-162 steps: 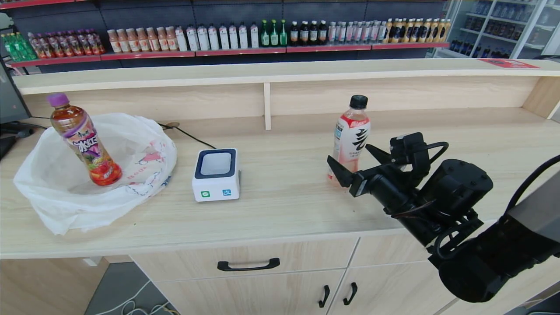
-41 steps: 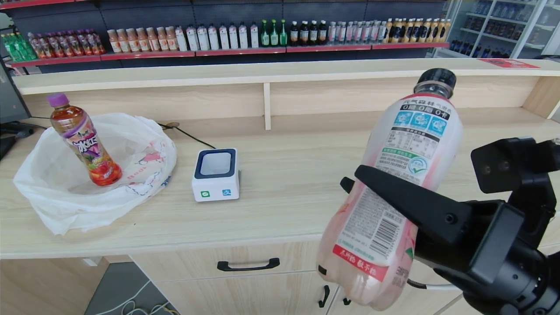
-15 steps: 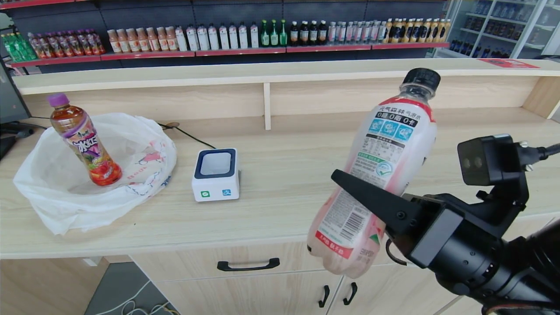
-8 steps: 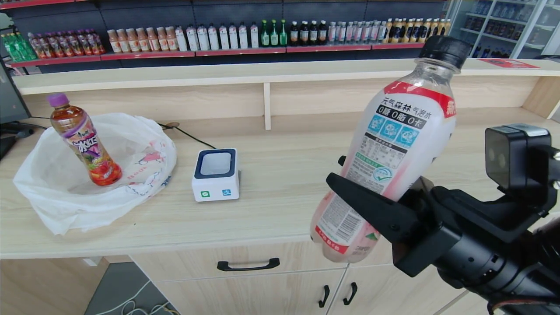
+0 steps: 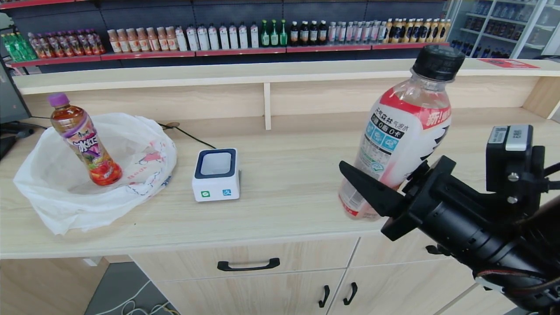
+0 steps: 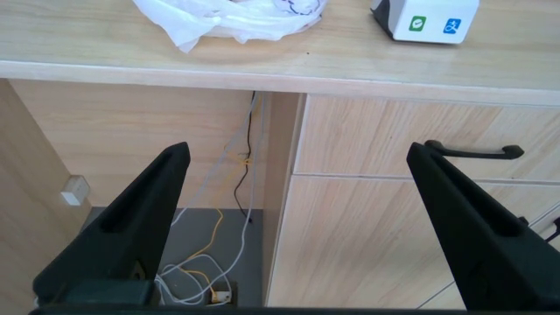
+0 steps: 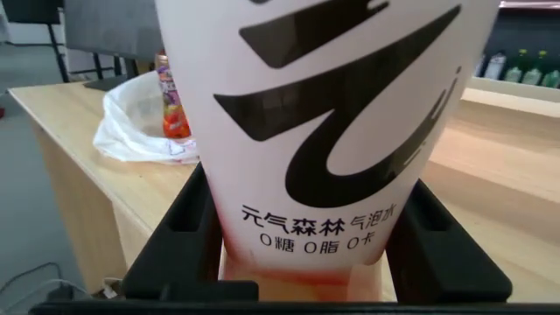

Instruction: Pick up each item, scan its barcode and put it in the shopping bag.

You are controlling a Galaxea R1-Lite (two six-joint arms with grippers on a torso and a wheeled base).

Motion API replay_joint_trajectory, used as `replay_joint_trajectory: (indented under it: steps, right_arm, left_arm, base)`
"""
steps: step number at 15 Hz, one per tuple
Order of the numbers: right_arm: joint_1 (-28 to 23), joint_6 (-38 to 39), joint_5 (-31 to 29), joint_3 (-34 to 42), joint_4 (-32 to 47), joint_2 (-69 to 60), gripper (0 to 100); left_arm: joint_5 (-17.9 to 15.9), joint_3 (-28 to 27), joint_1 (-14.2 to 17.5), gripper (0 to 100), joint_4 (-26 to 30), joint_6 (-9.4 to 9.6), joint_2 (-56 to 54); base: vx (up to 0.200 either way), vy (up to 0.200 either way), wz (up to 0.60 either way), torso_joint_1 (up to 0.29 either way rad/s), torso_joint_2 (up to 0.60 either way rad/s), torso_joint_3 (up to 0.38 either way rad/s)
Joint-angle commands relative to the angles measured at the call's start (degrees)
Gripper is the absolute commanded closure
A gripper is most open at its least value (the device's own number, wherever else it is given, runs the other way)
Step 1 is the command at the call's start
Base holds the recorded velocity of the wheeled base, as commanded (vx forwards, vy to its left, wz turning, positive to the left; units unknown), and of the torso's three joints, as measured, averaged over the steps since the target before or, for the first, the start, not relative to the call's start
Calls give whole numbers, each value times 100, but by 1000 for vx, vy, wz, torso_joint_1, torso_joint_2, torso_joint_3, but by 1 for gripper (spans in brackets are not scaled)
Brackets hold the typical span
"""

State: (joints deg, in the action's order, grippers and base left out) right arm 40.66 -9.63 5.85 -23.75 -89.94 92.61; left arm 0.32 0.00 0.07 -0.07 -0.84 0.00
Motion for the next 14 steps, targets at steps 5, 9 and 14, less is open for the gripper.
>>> replay_joint_trajectory:
  steps: [5, 9, 14]
  right_arm:
    - [-330, -100, -295, 344, -6, -112, 100]
    - [-339, 58, -295, 336, -6, -85, 100]
    - [-321, 75, -295, 292, -6, 29, 100]
  left_arm:
    - [3, 0, 1, 0, -1, 5, 0]
    - [3, 0, 1, 0, -1, -13, 0]
    - [3, 0, 1, 0, -1, -21, 0]
  base:
    - [0, 0, 0, 0, 0, 0]
    - [0, 100, 0, 0, 0, 1]
    - [0, 200, 0, 8, 4, 2]
